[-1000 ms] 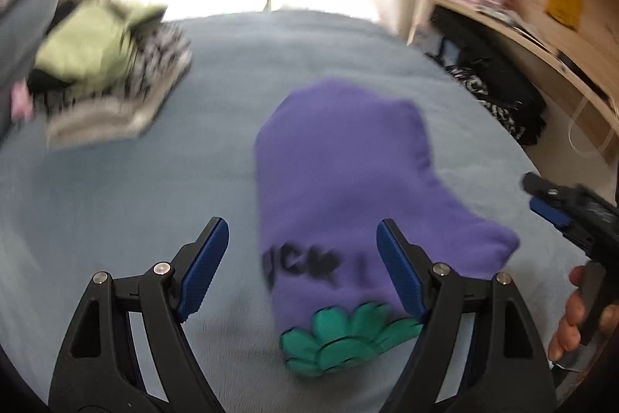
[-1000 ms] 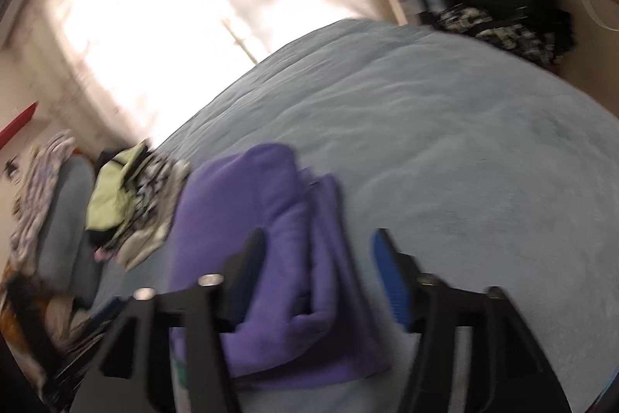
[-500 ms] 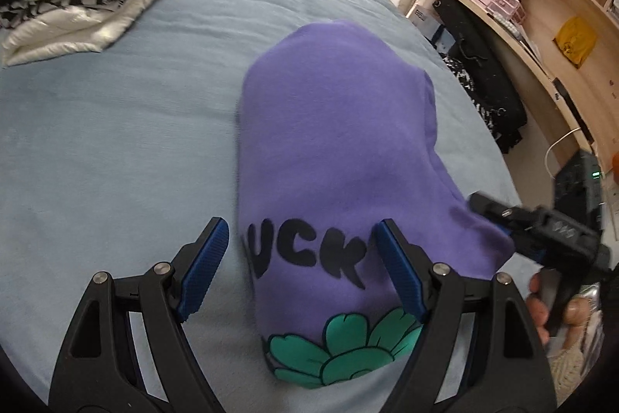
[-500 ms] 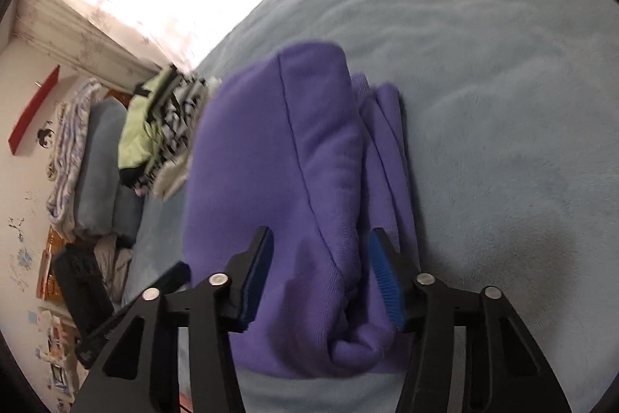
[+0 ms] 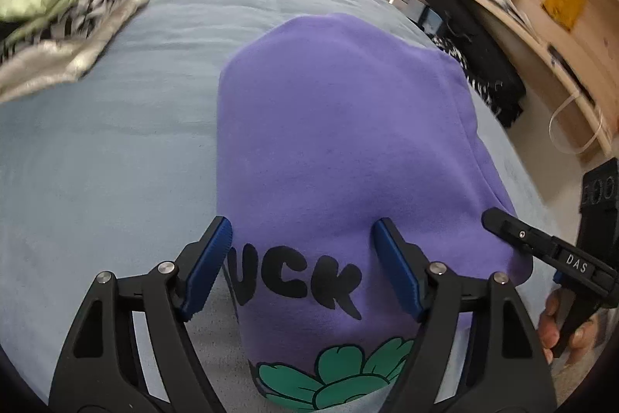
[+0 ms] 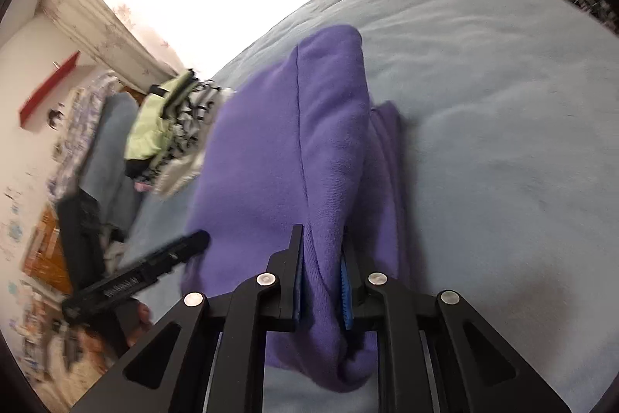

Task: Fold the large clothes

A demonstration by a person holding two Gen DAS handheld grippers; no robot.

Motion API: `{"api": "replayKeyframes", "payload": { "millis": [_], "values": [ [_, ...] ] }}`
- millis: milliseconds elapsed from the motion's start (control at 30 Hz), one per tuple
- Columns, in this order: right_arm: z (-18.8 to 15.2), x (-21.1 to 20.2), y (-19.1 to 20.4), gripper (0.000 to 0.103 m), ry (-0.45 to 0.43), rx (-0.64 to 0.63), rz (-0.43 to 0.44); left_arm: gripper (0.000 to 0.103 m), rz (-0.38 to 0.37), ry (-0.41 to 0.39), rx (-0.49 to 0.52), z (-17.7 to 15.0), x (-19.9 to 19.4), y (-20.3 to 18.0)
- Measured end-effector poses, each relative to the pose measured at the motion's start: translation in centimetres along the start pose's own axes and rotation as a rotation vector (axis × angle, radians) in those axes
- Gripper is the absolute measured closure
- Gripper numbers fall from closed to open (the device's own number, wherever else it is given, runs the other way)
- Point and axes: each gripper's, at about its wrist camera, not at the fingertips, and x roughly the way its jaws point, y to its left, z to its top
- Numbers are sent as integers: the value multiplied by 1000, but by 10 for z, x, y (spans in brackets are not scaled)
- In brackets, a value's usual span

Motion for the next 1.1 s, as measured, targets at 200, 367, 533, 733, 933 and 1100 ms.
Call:
{"api": "replayKeyframes", "payload": {
  "millis": [200, 367, 533, 733, 933, 1100],
  "values": [
    [-18, 30, -30, 89, 21, 63, -66, 19, 127, -89, 165, -16, 6, -40],
    [-22, 24, -30, 89, 11, 53, -90, 11, 102, -96, 119, -19, 14, -36],
    [-10, 25, -21, 84, 42, 37, -81, 10, 62, -69, 81, -16, 10, -25],
    [9, -3, -7, 62, 60, 28, -42, 10, 41, -78, 121, 0, -10, -25],
    [59, -38, -7, 26, -60, 11, -11, 10, -4, -92, 40, 42, -20, -7],
    [108, -11, -26, 26, -24, 63, 45, 10, -1, -118, -21, 85, -5, 11]
  ]
}}
